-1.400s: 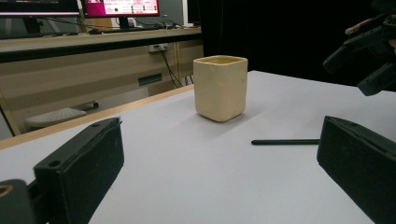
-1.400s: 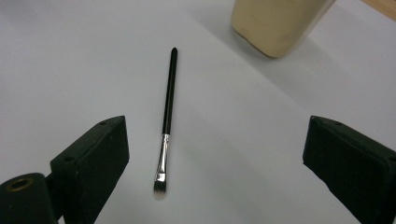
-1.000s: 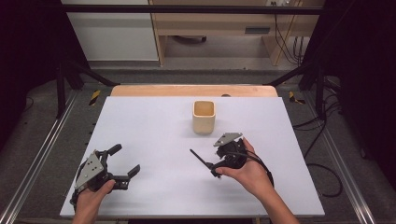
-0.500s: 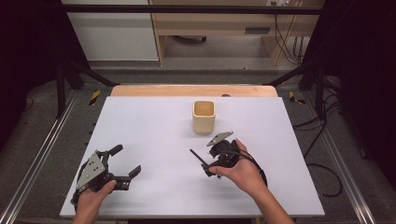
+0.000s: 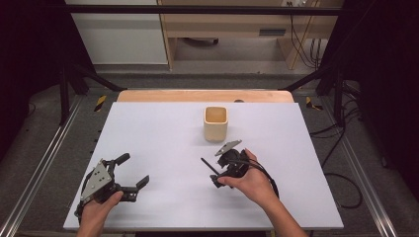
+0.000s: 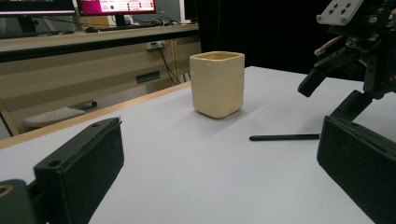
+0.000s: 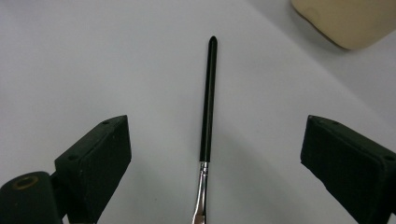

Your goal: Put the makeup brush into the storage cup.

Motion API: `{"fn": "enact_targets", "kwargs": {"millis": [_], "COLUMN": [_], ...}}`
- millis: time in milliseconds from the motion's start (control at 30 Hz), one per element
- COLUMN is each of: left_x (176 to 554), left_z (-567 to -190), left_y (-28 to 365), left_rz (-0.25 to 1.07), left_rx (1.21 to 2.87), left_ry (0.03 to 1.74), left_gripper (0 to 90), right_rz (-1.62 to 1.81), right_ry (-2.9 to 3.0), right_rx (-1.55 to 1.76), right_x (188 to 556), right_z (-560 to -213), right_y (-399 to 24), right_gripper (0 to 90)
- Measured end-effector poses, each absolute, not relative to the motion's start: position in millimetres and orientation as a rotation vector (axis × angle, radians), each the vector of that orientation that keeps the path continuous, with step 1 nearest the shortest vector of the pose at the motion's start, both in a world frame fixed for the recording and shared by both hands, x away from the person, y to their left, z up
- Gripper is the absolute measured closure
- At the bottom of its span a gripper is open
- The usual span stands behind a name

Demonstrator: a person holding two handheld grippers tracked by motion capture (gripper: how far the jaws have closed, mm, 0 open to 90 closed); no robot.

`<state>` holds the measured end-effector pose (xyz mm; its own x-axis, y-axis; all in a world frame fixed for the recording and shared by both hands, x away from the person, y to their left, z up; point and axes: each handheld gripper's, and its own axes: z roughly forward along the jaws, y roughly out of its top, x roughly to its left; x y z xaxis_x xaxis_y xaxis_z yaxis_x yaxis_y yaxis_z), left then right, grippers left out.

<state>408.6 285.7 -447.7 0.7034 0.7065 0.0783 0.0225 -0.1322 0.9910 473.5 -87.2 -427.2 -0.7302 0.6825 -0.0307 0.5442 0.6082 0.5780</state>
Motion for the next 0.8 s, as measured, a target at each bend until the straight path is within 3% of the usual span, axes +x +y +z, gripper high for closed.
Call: {"fn": "enact_targets", "kwargs": {"millis": [800], "left_x": [409], "left_z": [-447], "left_y": [288], "left_rz": [0.661], "left_rx": [1.615], "left_ry": [0.605], "left_gripper": [0.4], "right_rz": [0.781], "right_ry": [2.617], "right_rx": [0.978], "right_x": [478], "right_z": [-436], "right_y": [-76], "right_gripper": [12.9]}}
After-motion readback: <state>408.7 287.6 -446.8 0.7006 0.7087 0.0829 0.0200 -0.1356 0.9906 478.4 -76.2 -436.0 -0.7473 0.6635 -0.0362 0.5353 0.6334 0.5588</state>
